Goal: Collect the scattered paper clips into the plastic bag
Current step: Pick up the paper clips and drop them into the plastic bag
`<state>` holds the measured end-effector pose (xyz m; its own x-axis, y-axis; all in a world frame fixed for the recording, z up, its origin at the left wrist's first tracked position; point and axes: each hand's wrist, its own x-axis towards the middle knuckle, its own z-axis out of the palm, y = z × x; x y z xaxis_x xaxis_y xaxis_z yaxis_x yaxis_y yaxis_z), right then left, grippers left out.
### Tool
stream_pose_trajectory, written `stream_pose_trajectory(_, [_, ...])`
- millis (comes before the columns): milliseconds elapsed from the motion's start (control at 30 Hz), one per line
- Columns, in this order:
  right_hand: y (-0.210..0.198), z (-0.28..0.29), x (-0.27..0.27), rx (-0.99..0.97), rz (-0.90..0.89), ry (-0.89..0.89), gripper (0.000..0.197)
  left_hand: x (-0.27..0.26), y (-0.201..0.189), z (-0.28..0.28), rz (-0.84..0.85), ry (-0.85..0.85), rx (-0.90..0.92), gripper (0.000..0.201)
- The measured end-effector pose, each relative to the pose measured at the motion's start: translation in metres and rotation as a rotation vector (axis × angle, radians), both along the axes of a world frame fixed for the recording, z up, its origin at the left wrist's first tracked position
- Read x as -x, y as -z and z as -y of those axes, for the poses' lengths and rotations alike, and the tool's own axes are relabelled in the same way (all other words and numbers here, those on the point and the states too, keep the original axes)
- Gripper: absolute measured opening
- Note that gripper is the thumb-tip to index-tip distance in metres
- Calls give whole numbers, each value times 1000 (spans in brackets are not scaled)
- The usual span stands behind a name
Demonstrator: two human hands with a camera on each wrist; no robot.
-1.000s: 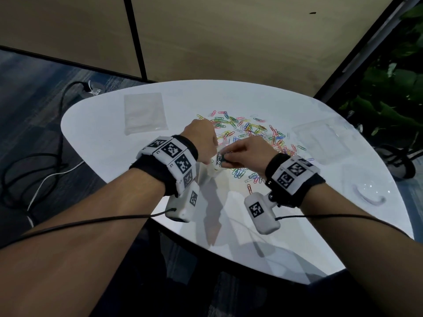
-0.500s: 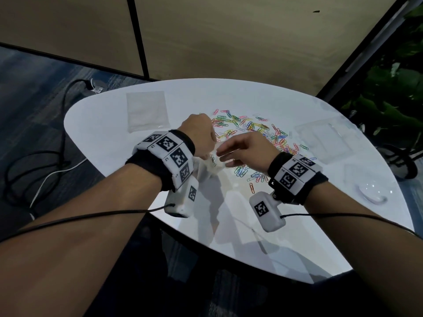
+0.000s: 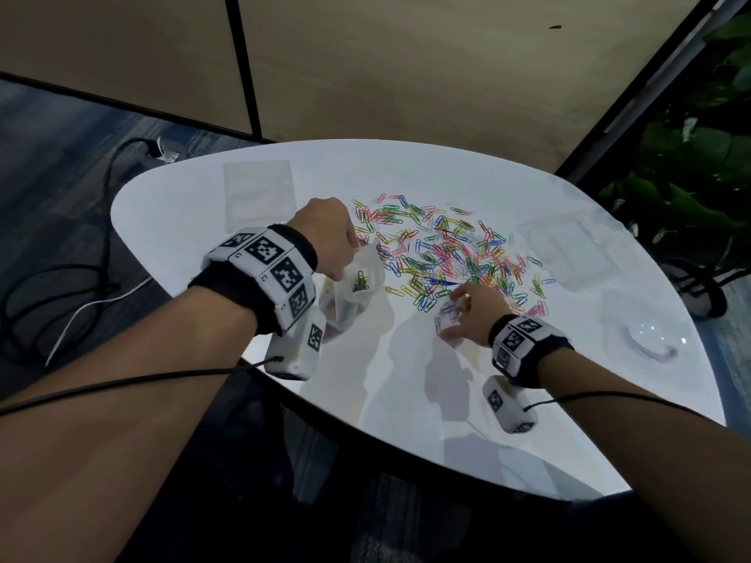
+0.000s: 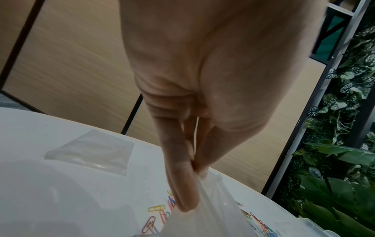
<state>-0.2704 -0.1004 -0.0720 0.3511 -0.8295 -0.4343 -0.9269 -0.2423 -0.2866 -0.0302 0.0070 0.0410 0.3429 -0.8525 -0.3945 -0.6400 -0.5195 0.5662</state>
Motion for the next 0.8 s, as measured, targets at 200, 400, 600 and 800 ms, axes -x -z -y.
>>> stream_pose_trajectory(200, [9,3,-47,90,101,-50,64,-10,4,-5,3,-13,-5,24])
stream_pose_trajectory(400, [14,-1,-64,220,-38,-312,48,-13,4,-9,-3,-9,1,23])
stream_pose_trajectory(600, [11,-8,-72,261,-104,-370,34,-10,1,-9,18,26,-10,24])
stream_pose_trajectory(800, [14,-3,-81,300,-121,-326,14,-8,0,-9,29,35,-18,24])
